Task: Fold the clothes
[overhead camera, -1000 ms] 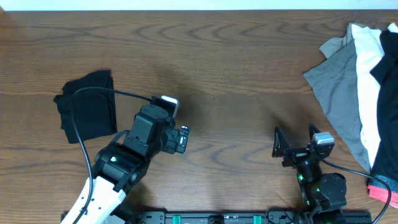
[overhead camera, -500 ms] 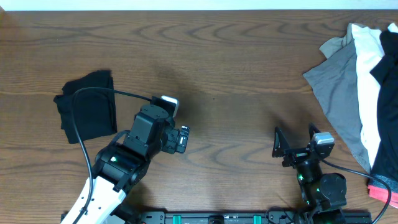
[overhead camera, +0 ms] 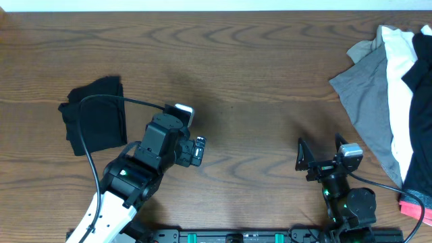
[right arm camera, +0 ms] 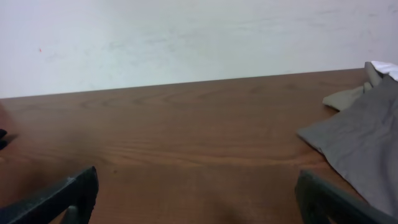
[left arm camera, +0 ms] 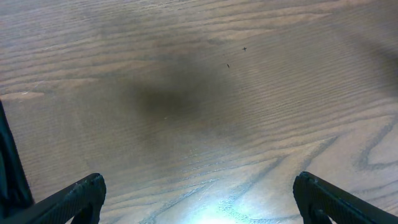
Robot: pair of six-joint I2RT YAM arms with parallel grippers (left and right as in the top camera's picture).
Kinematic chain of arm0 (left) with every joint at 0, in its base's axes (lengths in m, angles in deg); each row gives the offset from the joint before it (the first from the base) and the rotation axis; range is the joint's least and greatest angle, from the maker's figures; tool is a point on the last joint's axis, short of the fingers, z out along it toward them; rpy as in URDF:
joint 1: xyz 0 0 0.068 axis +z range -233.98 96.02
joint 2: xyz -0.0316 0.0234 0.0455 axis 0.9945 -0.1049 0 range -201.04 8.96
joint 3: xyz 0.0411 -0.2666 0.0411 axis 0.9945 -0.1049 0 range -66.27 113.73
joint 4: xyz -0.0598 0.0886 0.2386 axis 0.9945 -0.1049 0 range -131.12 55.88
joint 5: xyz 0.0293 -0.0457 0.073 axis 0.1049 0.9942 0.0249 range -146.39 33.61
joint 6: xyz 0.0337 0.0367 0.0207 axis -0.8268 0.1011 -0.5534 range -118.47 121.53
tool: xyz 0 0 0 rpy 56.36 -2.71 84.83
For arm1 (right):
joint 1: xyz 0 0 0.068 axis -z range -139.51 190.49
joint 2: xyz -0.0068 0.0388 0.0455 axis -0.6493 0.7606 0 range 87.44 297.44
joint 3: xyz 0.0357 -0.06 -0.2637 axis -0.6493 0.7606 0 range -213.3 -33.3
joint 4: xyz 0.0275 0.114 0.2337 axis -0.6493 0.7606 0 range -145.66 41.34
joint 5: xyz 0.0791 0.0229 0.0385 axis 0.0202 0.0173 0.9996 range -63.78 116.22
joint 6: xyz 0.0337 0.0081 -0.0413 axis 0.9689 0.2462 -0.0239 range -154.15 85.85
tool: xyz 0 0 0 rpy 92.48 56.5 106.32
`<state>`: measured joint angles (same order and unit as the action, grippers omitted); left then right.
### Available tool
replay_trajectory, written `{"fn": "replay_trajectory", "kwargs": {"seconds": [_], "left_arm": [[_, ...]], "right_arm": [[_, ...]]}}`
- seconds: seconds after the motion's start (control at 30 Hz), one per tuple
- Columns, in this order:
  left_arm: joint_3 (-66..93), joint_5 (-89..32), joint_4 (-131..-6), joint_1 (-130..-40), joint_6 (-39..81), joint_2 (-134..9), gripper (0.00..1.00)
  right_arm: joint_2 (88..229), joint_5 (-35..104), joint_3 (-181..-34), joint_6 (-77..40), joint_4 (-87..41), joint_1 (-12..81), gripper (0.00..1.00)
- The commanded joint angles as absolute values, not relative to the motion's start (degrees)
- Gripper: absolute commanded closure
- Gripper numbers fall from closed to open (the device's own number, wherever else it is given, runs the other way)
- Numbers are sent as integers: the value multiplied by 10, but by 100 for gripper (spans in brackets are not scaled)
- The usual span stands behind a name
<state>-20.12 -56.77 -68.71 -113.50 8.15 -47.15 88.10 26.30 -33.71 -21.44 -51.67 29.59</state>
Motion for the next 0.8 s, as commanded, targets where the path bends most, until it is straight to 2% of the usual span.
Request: {"fn": "replay_trajectory", "kwargs": {"seconds": [0.0,0.23,0.77], "left_arm": [[-201,-570,-688,-1136,87,-472,2],[-201,-586,-710,-1118,68,-455,2],[-201,-603,-807,-899,45,-263,2]], "right_arm": [[877,267,-336,-224,-514,298,1],[877,267,-336,-224,-514,298,1],[877,267,-336,-224,-514,298,1]]}}
